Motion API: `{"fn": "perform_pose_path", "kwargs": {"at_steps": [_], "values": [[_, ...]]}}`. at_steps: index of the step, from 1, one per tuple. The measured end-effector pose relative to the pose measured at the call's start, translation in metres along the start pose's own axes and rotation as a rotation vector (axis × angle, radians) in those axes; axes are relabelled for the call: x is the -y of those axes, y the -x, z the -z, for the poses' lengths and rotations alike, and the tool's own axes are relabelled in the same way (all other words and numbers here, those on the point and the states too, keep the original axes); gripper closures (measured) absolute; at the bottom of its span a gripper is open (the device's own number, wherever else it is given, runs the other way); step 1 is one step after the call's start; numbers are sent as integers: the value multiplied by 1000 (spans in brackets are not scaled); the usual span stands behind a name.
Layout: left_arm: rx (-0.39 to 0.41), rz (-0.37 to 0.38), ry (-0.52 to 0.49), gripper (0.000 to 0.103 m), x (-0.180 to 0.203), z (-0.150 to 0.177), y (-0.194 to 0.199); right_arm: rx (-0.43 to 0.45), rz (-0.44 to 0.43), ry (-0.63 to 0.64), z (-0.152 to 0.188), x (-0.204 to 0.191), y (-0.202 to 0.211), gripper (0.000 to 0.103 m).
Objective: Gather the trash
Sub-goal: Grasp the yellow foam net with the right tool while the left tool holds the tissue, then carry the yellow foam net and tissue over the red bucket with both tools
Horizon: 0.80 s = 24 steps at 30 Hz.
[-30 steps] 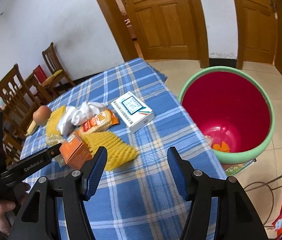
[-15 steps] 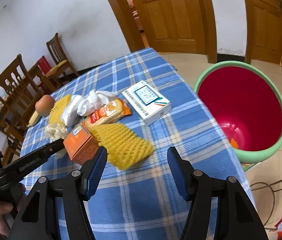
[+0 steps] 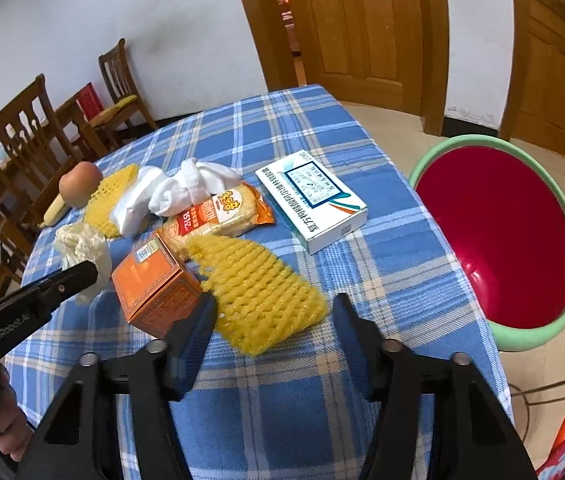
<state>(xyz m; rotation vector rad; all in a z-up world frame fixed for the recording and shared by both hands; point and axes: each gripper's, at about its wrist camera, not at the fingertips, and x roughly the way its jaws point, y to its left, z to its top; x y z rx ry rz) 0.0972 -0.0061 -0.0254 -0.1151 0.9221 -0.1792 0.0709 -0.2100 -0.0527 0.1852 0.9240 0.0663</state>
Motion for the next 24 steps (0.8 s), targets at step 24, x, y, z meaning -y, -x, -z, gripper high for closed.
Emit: {"fn": "perform_pose_path", "kwargs": {"at_steps": [24], "values": [[78,98,-133,79,55,-14,40,146,11,-23,0,21,55,94]]}}
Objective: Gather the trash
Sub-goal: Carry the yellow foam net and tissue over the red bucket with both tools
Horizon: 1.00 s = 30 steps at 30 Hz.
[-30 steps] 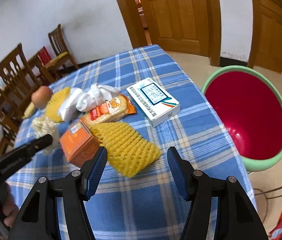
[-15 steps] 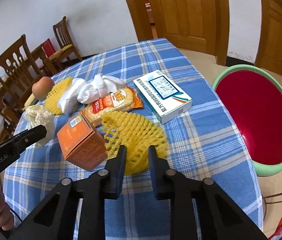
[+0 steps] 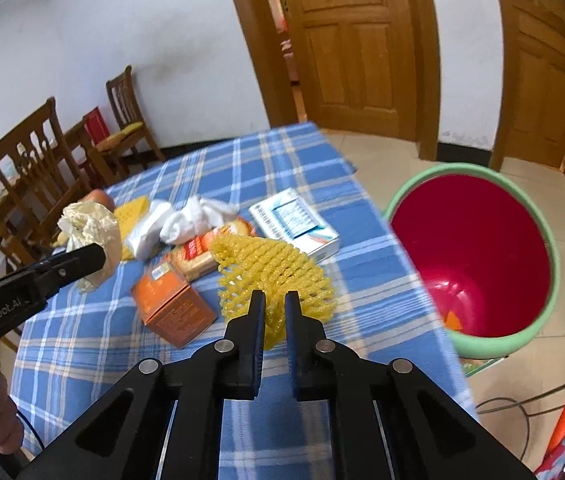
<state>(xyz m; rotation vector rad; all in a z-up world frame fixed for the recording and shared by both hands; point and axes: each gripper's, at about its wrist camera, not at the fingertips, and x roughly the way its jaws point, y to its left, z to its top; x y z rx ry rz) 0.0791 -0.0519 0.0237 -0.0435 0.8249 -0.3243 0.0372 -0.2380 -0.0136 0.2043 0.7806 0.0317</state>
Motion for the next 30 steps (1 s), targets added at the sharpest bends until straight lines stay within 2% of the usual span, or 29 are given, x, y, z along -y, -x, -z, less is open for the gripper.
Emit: {"fn": "perform_pose_path", "kwargs": {"at_steps": [10,20,30], "values": [[-2,88,-79,79,45,-12,1,73,63,-63,-8,35,28,94],[-15,115,-150,79,89,-25,-16,98,132,-145,-9,80,32,94],[-75,121,-225,79,137,-30,-54,79,182,-234,-10,134,20,94]]}}
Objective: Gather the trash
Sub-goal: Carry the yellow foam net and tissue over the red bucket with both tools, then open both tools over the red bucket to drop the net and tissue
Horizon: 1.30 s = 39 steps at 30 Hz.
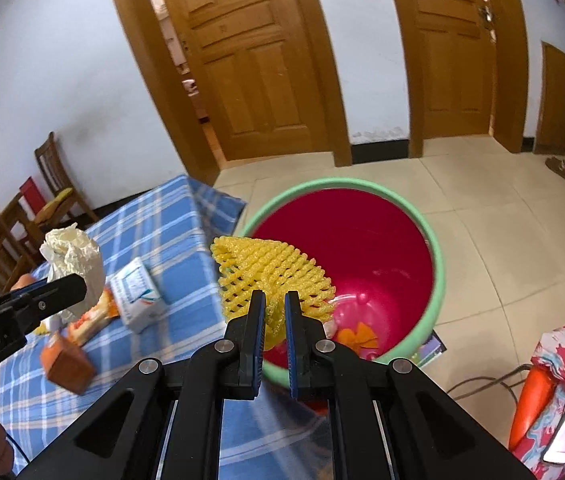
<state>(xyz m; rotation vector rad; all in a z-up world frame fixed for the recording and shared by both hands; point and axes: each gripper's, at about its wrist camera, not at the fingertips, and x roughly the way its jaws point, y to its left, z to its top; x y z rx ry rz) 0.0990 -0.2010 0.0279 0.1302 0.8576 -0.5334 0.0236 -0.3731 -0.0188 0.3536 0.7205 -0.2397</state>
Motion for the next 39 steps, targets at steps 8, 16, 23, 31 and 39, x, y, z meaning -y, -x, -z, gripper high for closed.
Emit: {"fn": "perform_pose_path", "kwargs": {"at_steps": [8,16,23,31,39], "values": [[-51,-12,-61,79,30,-11,-38,-33,16,-52,-8,35,-20,94],[-95,-21,-81,79,43,-23,-75,-53,13,-85,-12,58,-37,91],[-130,-20,-81,79,49,-24,-97,-63,9,-96,-14,64,-42,71],[-141,-13,-95,79,57,-24,-105,-54,24,-128,-11,71,-35,53],[-130,-7,-150,68,70,-24,-106,-42,42,-164,-11,83,-26,49]]}}
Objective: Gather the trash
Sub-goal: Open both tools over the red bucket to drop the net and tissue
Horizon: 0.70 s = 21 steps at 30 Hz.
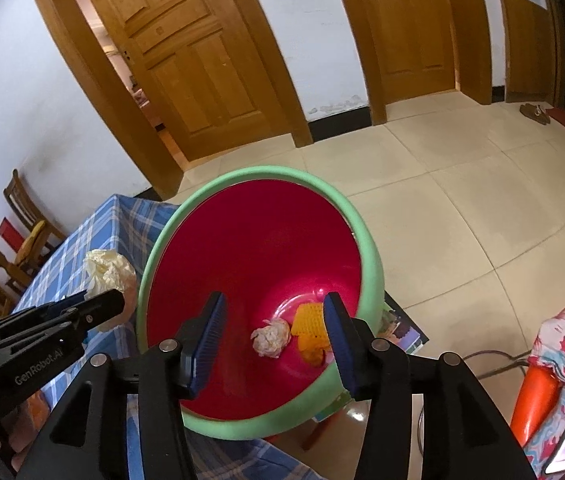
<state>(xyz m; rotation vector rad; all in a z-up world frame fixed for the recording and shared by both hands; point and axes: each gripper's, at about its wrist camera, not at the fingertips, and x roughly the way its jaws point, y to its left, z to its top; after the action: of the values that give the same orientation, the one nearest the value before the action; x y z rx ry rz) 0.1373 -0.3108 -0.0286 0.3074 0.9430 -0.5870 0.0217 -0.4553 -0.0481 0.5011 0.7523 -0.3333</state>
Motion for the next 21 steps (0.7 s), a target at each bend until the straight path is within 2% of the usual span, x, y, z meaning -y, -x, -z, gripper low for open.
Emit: {"fn": "perform_pose_path", "kwargs": {"at_steps": [2,4,19,21], "values": [[4,-7,-6,54,2,-1,1,6,0,-3,1,2,3,47],[14,-10,-5,51,3,-1,4,9,-1,-9,1,2,5,46],[66,-31,72,51,-25,16,49,31,-47,-23,8,-11,32,43],[76,-39,87,51,-32,20,58,34,-60,-18,9,-18,37,40]]}}
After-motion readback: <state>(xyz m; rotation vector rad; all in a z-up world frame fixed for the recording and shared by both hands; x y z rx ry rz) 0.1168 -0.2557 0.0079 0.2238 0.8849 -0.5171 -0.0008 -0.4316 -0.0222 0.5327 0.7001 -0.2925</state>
